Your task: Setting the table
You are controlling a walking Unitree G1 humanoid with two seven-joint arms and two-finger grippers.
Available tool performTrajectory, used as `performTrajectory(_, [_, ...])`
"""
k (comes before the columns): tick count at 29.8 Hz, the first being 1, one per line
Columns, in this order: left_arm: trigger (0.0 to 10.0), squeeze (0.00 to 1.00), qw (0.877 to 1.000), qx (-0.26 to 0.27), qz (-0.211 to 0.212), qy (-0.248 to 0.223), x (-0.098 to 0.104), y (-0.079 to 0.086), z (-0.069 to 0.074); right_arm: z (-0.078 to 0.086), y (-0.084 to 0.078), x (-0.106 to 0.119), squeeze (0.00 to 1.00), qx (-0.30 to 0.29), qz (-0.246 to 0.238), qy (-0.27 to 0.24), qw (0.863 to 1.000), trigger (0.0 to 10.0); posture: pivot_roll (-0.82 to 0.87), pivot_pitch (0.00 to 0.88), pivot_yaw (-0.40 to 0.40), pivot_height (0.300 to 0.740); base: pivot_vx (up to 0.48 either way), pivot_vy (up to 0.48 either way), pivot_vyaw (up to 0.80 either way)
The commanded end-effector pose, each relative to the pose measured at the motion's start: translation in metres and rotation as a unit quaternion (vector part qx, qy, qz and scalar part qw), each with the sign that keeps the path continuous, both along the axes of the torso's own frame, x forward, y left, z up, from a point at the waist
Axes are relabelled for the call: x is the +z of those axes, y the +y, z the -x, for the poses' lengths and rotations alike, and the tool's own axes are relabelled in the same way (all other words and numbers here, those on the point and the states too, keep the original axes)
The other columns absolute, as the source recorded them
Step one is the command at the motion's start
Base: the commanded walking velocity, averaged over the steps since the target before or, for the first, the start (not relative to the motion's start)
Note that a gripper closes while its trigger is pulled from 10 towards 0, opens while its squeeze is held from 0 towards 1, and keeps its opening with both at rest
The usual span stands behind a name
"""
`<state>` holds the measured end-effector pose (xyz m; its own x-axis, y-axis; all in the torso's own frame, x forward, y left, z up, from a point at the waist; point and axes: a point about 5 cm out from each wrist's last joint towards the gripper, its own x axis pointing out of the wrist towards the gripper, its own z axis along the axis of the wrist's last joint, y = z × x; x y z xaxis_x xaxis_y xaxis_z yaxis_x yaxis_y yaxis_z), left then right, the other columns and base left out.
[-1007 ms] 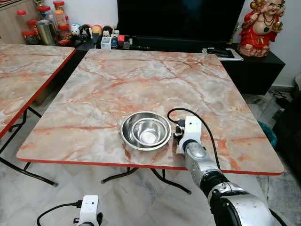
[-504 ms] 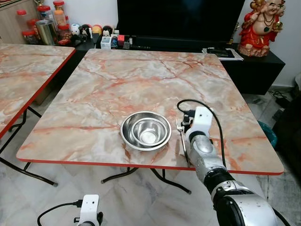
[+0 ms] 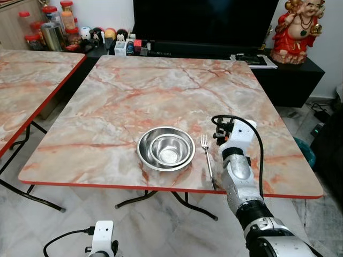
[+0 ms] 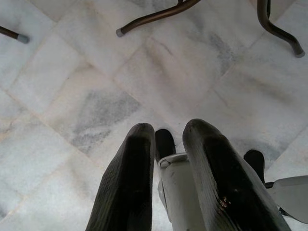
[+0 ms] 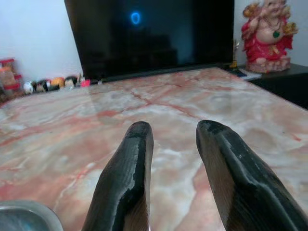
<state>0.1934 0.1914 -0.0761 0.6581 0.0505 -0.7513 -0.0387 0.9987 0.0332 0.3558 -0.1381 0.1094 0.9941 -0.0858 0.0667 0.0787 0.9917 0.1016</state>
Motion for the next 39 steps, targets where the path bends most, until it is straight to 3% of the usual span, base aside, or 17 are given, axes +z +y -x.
performTrajectory(1, [10.0,0.0,1.0,-0.001,0.006,0.009,-0.0017,-0.0018,0.0019,0.0048,0.0,-0.0016,0.0,-0.006,-0.003,-0.009,1.0,10.0,0.03,0.0,-0.035,0.74,0.0,0.352,0.0])
performTrajectory(26, [10.0,0.0,1.0,-0.004,0.001,0.004,0.0012,0.0012,-0.003,0.0083,0.0026,0.0005,0.0,-0.009,-0.013,-0.014,1.0,10.0,0.04,0.0,-0.026,0.74,0.0,0.348,0.0])
performTrajectory(39, [10.0,0.0,1.0,0.001,-0.001,0.004,0.0016,0.0027,-0.0036,0.0096,0.0046,0.0001,0.0,-0.007,-0.017,-0.012,1.0,10.0,0.04,0.0,-0.023,0.74,0.0,0.081,0.0])
